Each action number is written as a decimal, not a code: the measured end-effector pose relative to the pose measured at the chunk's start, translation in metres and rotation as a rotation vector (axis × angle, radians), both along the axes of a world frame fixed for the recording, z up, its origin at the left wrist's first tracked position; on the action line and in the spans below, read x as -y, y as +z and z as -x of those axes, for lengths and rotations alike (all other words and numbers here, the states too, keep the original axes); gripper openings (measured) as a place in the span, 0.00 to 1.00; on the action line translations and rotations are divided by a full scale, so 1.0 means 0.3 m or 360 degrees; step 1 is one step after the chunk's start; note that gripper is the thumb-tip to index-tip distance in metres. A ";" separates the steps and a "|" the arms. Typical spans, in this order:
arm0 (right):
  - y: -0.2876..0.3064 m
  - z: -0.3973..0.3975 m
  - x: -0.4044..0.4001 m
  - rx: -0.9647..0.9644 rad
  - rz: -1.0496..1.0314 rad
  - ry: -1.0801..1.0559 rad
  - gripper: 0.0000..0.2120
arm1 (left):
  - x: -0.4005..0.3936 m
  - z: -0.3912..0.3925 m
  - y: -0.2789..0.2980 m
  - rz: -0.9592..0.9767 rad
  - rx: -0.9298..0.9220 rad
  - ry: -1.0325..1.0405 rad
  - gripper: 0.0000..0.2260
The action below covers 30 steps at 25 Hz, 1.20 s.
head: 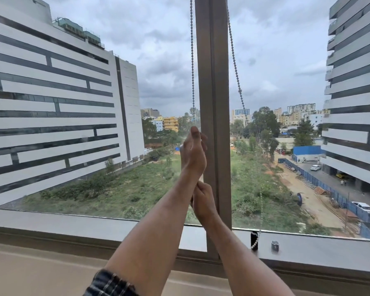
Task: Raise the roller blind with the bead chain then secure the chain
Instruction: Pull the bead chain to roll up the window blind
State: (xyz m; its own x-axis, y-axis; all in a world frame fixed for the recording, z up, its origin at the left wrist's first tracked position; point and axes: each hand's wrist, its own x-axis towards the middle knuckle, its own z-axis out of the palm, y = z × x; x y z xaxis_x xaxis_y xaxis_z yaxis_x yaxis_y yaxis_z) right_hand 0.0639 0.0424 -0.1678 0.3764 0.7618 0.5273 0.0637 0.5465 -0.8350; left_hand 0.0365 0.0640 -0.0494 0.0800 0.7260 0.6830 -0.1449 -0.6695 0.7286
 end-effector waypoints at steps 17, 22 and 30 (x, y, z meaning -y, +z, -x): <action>0.317 -0.190 0.041 -0.0172 -0.0109 0.0122 0.11 | 0.004 -0.023 -0.208 0.0150 -0.0195 0.0200 0.31; 0.425 -0.081 0.008 0.0010 -0.0083 0.0061 0.23 | 0.057 -0.054 -0.388 0.0247 -0.0342 0.0171 0.28; 0.355 -0.087 0.014 -0.0035 -0.0460 -0.0340 0.23 | 0.015 -0.008 -0.393 0.0175 -0.0395 0.0148 0.28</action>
State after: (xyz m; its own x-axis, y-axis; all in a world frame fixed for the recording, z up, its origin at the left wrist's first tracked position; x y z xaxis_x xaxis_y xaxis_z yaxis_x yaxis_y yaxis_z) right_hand 0.0901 0.0383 -0.0611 0.5247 0.4853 0.6994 0.1858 0.7365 -0.6504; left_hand 0.0390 0.0594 -0.1673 0.1644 0.8067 0.5677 0.1056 -0.5866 0.8030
